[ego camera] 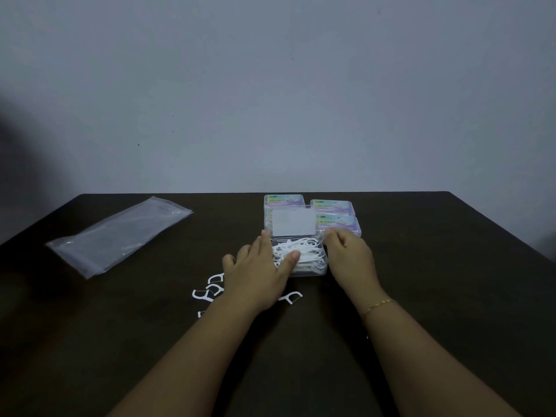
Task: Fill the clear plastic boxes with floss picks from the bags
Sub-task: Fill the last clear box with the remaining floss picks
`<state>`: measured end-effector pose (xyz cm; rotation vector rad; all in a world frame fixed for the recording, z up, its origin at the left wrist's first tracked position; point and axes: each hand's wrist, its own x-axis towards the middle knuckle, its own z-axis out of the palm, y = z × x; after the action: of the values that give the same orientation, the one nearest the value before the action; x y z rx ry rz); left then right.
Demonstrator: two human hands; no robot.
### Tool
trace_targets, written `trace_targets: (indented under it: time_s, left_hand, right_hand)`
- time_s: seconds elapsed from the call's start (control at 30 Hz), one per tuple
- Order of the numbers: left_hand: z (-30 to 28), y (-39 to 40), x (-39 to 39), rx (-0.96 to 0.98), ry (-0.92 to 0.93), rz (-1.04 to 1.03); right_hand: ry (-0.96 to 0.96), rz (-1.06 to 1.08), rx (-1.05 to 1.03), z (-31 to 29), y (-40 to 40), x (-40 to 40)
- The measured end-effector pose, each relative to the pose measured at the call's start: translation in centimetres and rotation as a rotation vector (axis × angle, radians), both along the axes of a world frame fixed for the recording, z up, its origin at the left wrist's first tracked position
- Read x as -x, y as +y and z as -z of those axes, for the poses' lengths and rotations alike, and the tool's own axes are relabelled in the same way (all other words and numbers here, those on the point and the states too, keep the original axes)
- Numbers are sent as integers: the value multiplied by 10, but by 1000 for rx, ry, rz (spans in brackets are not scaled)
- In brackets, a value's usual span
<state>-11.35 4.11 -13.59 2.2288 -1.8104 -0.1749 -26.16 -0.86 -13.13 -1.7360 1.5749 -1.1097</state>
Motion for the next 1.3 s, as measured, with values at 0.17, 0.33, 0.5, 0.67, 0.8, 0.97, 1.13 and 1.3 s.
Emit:
trace_targets:
  time_s: [0.17,0.33,0.5,0.67,0.8,0.97,1.13,1.3]
  left_hand:
    - [-3,-2,-7,21,46,16]
    - [1,-4,-12,111,111,40]
    - [-2,0,-10,102,88,74]
    - [-7,4,-8,91,42,118]
    - [-6,4,-9,92,11,121]
    - [-4,4,-10,83,-10,119]
    - [-7,5,-9,56,4,130]
    - [-11,8,-10,60,12,137]
  right_hand:
    - [-124,-77,-97,-2,-2,1]
    - [-109,-118,-116,-4,-2,2]
    - [118,-215,-132,-8,3,4]
    - [222,-236,-123,-10,5,2]
    - [192,-210,-146,-10,4,2]
    - [174,-208,-144,-11,5,1]
    - [97,-210,-151,-11,6,2]
    - [69,-158,-109,-13,7,4]
